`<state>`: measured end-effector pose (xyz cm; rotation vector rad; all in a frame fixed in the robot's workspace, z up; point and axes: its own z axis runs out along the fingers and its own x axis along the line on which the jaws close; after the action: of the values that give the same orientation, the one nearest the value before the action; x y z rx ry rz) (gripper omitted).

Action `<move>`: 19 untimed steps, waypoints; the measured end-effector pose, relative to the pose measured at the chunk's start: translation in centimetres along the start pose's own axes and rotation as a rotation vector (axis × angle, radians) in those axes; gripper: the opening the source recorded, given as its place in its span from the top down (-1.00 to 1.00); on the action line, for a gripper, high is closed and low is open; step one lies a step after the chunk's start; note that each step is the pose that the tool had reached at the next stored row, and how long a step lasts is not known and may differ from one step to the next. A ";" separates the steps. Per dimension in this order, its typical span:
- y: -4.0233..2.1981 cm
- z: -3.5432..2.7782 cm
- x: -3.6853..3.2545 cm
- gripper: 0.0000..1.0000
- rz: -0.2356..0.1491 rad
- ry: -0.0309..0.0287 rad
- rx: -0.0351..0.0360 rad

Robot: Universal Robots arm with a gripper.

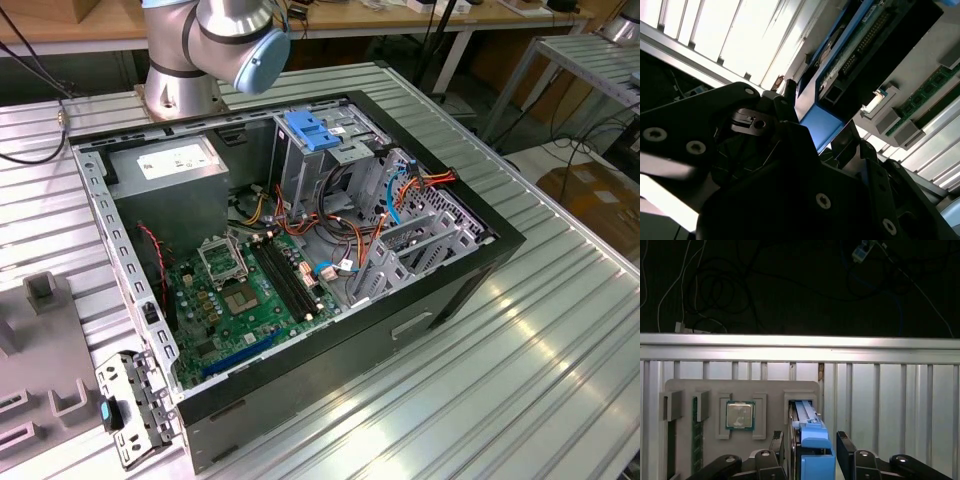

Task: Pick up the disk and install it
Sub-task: 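Pick up the disk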

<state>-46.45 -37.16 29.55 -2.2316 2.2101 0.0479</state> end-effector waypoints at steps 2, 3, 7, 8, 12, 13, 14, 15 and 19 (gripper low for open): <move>0.00 0.10 0.00 -0.08 0.000 0.0002 -0.0004; 0.00 0.11 0.00 -0.08 0.000 0.0002 -0.0005; 0.00 0.13 0.00 -0.08 0.000 0.0001 -0.0003; 0.00 0.13 0.00 -0.08 0.000 0.0001 -0.0003; 0.00 0.13 0.00 0.09 0.000 0.0001 -0.0003; 0.00 0.13 0.00 0.09 0.000 0.0001 -0.0003; 0.00 0.13 0.00 0.09 0.000 0.0001 -0.0003; 0.00 0.13 0.00 0.09 0.000 0.0001 -0.0003; 0.00 0.13 0.01 0.12 0.000 0.0002 -0.0003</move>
<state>-46.46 -37.17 29.42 -2.2318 2.2104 0.0481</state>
